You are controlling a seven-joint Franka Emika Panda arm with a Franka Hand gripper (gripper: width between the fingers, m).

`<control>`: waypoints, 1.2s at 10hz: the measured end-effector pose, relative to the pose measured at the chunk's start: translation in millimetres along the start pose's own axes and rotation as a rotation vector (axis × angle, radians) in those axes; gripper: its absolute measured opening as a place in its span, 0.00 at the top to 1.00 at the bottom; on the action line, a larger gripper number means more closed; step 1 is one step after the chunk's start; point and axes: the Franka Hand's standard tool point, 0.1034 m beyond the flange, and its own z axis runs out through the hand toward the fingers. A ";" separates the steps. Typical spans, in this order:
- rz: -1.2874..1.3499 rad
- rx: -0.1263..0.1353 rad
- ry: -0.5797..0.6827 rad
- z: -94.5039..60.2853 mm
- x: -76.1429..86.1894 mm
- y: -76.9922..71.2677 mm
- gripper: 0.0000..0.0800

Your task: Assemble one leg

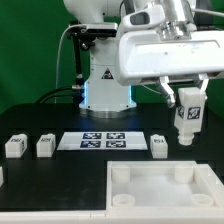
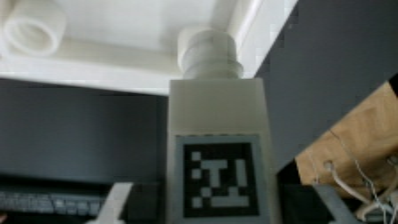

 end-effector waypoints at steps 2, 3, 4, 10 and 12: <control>0.001 0.006 -0.057 3.7 -8.8 -0.8 0.63; 0.001 0.007 -0.057 3.9 -9.1 -0.8 0.63; 0.001 0.007 -0.059 5.1 -10.2 -1.2 0.63; -0.013 0.025 -0.039 70.6 10.5 2.9 0.63; -0.014 0.028 -0.049 80.0 7.9 3.5 0.63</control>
Offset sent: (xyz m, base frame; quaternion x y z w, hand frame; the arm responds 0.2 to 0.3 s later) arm 0.0000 0.0000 0.0000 0.0000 0.0000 0.0000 1.0000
